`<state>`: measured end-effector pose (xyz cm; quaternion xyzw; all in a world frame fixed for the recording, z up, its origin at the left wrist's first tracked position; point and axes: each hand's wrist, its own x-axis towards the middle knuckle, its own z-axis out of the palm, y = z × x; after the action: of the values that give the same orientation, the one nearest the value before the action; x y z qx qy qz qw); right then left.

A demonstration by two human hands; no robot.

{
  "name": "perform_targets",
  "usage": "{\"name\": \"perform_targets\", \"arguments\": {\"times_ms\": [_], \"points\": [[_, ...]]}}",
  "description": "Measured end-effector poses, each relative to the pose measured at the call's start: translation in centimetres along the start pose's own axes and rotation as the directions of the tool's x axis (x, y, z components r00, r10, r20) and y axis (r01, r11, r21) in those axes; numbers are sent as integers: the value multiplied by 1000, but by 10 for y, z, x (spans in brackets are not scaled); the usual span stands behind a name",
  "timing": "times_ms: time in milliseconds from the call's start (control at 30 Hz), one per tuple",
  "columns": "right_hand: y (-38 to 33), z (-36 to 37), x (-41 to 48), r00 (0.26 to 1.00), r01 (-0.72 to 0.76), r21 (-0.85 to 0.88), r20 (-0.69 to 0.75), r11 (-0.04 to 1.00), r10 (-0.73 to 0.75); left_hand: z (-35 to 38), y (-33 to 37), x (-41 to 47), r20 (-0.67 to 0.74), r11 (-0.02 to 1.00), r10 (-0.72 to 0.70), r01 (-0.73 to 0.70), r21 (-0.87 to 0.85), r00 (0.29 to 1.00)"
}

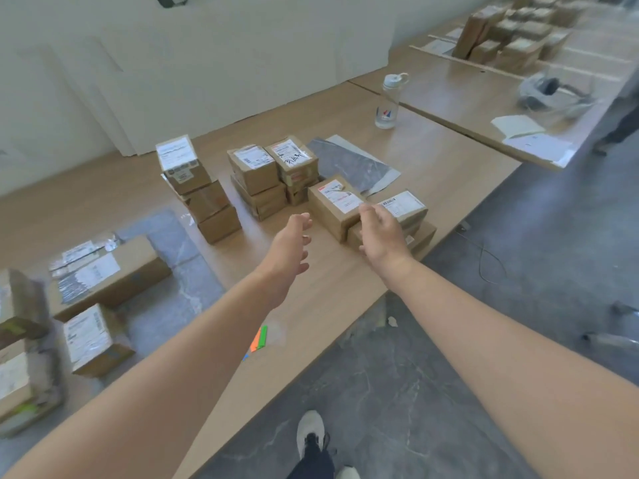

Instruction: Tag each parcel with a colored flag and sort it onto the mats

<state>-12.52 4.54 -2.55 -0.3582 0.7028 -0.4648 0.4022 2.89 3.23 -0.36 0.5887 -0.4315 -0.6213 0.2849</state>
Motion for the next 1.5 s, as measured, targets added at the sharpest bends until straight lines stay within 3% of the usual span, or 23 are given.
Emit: {"name": "perform_targets", "arguments": {"times_ms": [367, 633, 800, 1133, 1500], "points": [[28, -32, 110, 981, -90, -23, -177, 996, 85, 61, 21, 109, 139, 994, -97, 89, 62, 986], [51, -76, 173, 960, -114, -130, -268, 985, 76, 124, 26, 149, 88, 978, -209, 210, 8, 974], [61, -96, 214, 966, -137, -211, -246, 968, 83, 154, 24, 172, 69, 965, -254, 258, -47, 965], [71, -103, 240, 967, -251, -250, -102, 935, 233, 172, 20, 197, 14, 949, -299, 299, -104, 954], [33, -68, 240, 987, -156, -297, -8, 942, 161, 124, 43, 188, -150, 976, -178, 155, -152, 973]]}}
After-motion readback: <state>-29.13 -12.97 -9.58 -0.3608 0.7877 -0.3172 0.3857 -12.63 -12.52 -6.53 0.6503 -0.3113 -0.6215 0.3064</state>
